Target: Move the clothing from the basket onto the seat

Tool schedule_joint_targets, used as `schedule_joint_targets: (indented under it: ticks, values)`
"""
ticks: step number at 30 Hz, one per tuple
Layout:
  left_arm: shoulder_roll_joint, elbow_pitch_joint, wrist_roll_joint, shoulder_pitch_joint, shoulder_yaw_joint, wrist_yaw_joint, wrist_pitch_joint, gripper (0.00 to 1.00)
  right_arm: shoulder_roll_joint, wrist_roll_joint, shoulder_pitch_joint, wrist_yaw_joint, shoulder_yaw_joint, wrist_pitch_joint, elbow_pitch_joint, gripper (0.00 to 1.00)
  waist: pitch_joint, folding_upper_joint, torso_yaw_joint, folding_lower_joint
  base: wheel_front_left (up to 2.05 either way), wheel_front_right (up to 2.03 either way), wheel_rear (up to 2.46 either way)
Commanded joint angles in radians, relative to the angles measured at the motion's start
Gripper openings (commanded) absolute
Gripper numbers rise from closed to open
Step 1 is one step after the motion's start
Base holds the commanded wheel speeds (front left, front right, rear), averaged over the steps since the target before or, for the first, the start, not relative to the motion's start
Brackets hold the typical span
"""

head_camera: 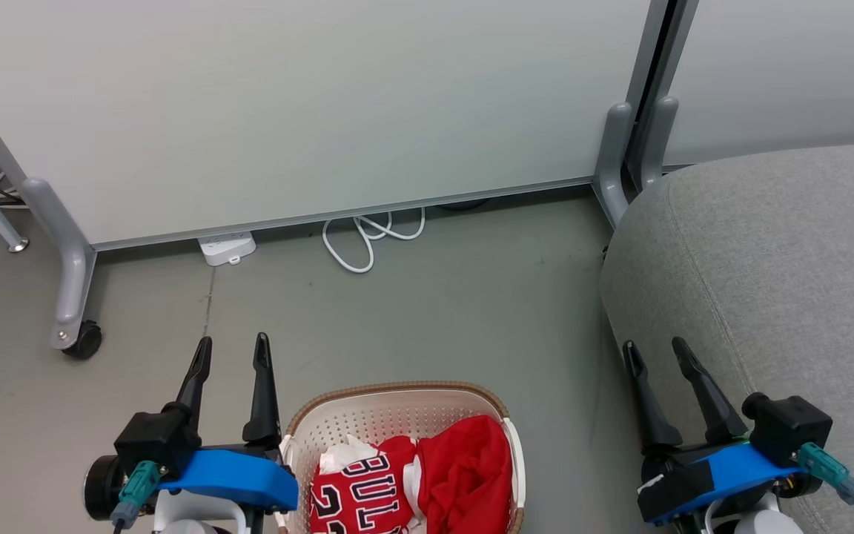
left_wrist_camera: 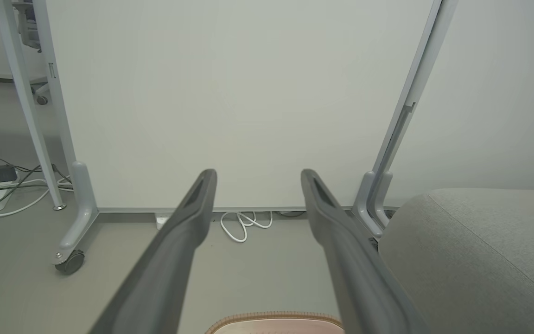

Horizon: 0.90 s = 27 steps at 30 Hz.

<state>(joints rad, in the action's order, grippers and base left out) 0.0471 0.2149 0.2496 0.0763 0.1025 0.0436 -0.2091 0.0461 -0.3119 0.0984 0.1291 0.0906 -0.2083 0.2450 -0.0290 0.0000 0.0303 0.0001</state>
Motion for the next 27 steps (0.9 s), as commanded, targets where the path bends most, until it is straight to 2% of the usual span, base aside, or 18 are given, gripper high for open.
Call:
schedule_joint_targets:
  ticks: [1, 27]
  values:
    - [0.004, -0.003, -0.022, 0.018, 0.002, -0.005, -0.01, 1.0, 0.006, 0.023, 0.012, 0.002, 0.003, -0.011, -0.002, 1.0, 0.0, 0.0, 0.0, -0.0001, 0.0, 0.0, 0.0]
    - [0.004, 0.049, -0.166, 0.018, 0.025, 0.01, -0.058, 1.0, 0.007, 0.215, 0.014, 0.002, 0.019, -0.059, 0.03, 1.0, 0.004, 0.0, 0.006, -0.0001, 0.0, 0.0, 0.0]
